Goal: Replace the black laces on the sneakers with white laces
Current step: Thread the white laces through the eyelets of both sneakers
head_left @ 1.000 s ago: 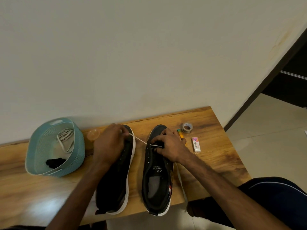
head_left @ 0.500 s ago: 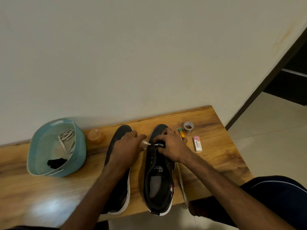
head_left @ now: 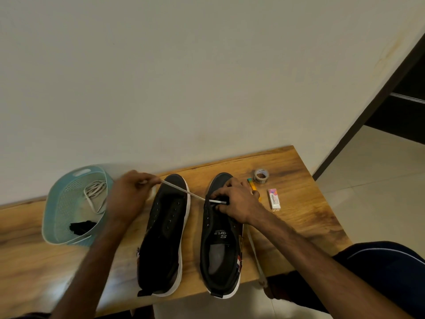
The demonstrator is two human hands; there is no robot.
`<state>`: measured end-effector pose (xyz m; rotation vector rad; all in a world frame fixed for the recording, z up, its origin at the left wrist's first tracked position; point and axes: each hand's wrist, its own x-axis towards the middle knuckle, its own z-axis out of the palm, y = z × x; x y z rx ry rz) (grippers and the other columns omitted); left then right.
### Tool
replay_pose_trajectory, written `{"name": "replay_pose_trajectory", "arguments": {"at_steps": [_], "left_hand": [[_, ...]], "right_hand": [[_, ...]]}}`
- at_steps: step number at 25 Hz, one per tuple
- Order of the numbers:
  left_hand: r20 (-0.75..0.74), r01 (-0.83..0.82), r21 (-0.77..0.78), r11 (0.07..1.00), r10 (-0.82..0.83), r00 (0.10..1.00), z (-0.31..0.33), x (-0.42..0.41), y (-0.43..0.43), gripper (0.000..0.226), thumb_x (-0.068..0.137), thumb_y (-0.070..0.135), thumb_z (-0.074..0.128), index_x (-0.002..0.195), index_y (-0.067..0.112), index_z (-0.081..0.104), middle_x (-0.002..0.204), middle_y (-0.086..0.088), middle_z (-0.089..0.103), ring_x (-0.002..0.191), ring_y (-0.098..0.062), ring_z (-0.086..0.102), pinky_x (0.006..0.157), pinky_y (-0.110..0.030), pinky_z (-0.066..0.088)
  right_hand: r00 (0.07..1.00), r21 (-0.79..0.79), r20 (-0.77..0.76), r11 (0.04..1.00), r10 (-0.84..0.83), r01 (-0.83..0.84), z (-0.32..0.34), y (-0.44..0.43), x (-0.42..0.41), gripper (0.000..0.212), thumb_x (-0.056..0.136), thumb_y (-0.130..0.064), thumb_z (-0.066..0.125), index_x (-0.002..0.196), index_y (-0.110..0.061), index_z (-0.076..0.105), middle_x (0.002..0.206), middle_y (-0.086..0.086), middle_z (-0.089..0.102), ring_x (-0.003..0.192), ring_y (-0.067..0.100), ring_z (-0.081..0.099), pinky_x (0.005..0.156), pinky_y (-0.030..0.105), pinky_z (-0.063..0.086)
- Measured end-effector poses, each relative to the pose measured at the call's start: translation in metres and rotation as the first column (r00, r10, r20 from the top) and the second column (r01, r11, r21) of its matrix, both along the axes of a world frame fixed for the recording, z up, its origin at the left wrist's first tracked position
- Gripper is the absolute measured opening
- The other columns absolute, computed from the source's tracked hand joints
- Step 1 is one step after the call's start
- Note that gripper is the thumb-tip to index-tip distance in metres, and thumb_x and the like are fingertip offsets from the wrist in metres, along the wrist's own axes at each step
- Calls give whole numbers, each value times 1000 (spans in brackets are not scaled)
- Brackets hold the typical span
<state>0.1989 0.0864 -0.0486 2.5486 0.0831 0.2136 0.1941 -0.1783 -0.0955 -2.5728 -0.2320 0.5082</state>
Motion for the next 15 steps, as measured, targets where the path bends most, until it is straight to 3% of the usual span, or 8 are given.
{"name": "replay_pose_trajectory", "arguments": {"at_steps": [3,6,9,12,15], "left_hand": [[-51,-49,146,988,57,997,10,1,19,17,87,41,69,97,30,76,90,3,67,81,-15,61,68,-32,46],[-103,135,239,961,-113,988,-6,-7,-21,35,87,46,67,119,33,67,97,4,59,85,-14,56,68,-30,43],[-199,352,368,861,-297,934,-31,-18,-82,42,91,44,63,132,34,56,111,4,54,100,-12,53,70,-22,37],[-167,380,415,827,-341,925,-45,-21,-97,31,97,39,55,125,27,60,102,4,53,93,-12,53,64,-22,41],[-109,332,342,879,-313,943,-43,-18,-83,22,97,37,57,108,24,70,88,9,47,78,-7,45,52,-18,25]], "right_hand": [[1000,1,-3,1000,0,0,-1,0,0,37,90,-40,66,126,-45,58,132,-3,38,128,21,29,104,56,30],[1000,3,-4,1000,-1,1,-1,0,1,37,90,-39,65,126,-45,58,132,-3,38,128,21,29,104,56,31],[1000,-13,2,1000,6,-6,-1,0,0,38,91,-38,64,128,-43,57,133,-1,38,128,23,29,103,56,31],[1000,-21,17,1000,10,-10,-3,1,1,38,91,-37,63,129,-43,57,131,-1,38,126,24,30,101,54,32],[1000,-2,6,1000,5,-5,-5,-1,4,38,91,-38,65,127,-44,58,130,-2,38,125,22,30,100,54,33]]}}
